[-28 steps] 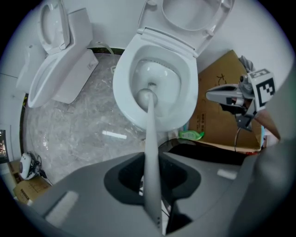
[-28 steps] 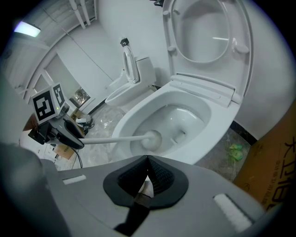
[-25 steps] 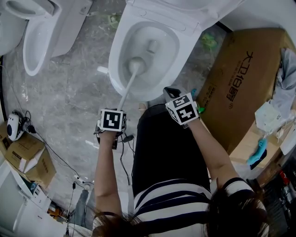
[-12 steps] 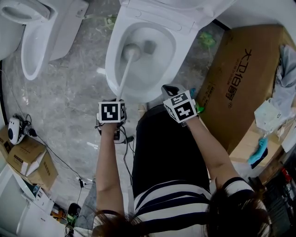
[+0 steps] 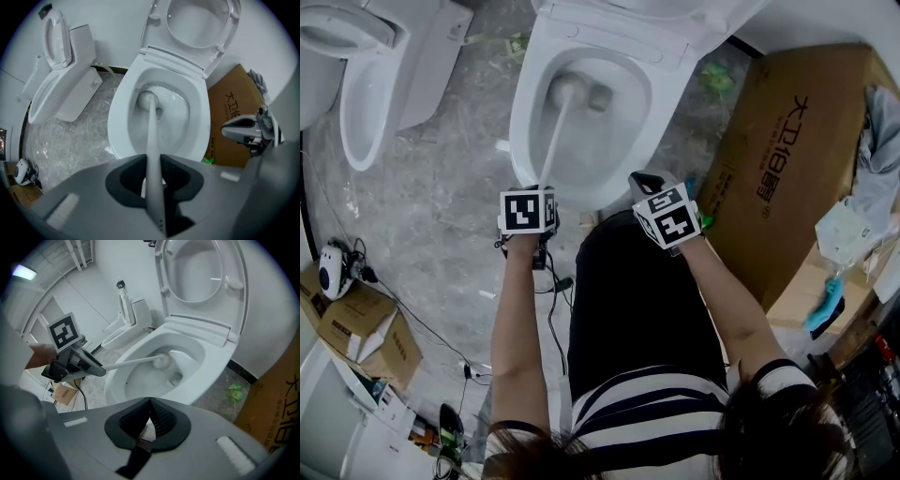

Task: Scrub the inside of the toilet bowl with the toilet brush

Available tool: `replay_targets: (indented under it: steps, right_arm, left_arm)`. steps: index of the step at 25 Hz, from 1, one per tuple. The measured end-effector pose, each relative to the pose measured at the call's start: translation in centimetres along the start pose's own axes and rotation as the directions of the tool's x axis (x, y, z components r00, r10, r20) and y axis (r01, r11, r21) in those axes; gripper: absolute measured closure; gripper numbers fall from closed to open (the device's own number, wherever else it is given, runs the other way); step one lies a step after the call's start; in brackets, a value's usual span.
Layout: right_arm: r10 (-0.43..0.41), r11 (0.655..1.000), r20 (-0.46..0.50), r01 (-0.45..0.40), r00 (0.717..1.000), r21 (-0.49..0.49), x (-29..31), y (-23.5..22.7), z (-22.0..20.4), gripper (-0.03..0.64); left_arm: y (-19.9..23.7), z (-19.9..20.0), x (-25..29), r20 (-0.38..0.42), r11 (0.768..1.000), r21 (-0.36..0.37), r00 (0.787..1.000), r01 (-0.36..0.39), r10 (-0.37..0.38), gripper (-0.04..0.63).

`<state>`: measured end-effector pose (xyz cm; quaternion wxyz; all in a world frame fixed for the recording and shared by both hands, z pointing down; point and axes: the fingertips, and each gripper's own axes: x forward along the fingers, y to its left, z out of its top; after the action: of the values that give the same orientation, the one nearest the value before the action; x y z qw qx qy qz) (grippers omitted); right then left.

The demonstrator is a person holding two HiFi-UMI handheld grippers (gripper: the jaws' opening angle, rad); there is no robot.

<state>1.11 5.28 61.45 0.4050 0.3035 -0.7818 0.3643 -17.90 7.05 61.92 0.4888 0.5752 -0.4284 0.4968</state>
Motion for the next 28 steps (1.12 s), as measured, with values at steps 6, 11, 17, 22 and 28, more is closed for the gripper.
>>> replay_targets:
  steps: [6,11,17,22,28]
  right_arm:
    - [0.0,1.0,0.002,0.0,1.0,0.011,0.0,-0.4,0.0,0.621]
    - [-0.008,1.0,0.001,0.008,1.0,0.022,-0.1,-1.1,-0.1,0.621]
    - [-0.014,0.999,0.011,0.014,1.0,0.038,-0.4,-1.8,-0.1,0.621]
    - [-0.017,0.999,0.039,0.015,0.999,0.045,-0.7,-2.1,0.4,0.621]
    - [-0.012,0.998,0.046,0.01,0.999,0.054,-0.7,-2.2,0.5,0.621]
  left_arm:
    - [-1.1,1.2,0.3,0.027,0.999,-0.019,0.999,0.041,-0.041,0.595]
    - [-1.9,1.1,-0.2,0.046,0.999,-0.021,0.998,0.047,-0.046,0.595]
    - [-2.1,1.5,-0.9,0.082,0.997,-0.063,0.996,0.049,-0.044,0.595]
    - [-2.4,2.9,-0.5,0.093,0.995,-0.078,0.994,0.055,-0.048,0.595]
    - [-3.9,4.4,0.2,0.099,0.992,-0.078,0.99,0.104,-0.096,0.595]
